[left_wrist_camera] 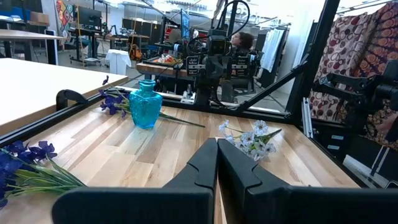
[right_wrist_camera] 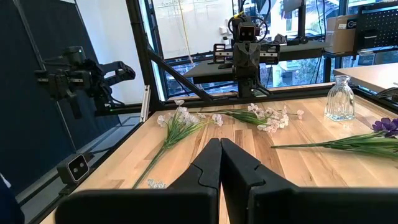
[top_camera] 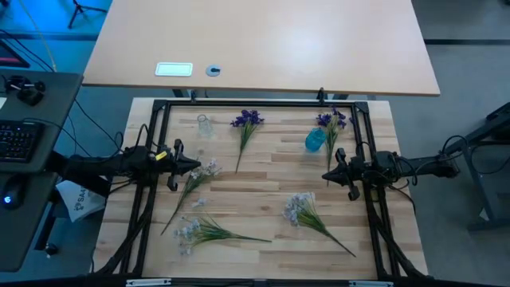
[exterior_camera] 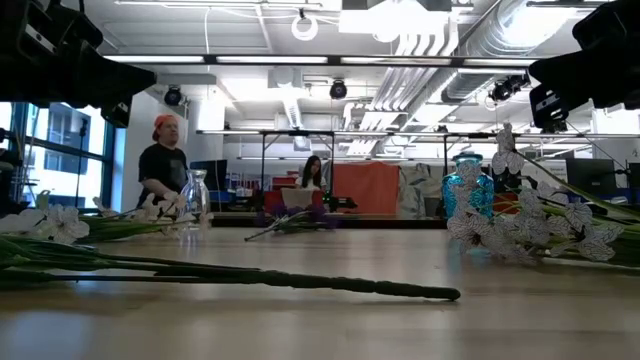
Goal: Sort flowers into vase by color
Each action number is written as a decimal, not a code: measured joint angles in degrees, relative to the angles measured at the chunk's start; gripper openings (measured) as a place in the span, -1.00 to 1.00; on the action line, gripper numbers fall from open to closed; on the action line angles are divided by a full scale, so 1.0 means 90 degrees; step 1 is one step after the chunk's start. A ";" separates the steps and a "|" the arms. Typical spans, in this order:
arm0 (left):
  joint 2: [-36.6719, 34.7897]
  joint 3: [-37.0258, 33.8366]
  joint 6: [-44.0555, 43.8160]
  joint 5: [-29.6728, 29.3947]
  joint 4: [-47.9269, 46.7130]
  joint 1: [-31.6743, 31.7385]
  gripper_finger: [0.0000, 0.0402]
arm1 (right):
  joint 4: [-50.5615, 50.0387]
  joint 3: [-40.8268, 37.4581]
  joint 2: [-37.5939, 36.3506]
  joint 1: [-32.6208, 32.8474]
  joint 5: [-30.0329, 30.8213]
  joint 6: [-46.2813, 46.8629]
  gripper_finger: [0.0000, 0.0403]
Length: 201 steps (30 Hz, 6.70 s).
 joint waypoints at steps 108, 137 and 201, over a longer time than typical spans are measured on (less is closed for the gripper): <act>0.0002 0.0001 0.0001 0.0002 0.0000 0.0000 -1.00 | -0.6981 0.4673 0.5196 -0.1355 0.4215 0.6536 -0.99; 0.0001 0.0002 0.0001 0.0001 0.0000 -0.0001 -1.00 | 0.4980 0.0879 0.4725 -0.2278 0.4580 -0.0152 -1.00; 0.0002 0.0001 0.0000 0.0002 0.0000 -0.0002 -1.00 | -0.1808 0.3388 0.4256 -0.1277 0.1583 0.2723 0.15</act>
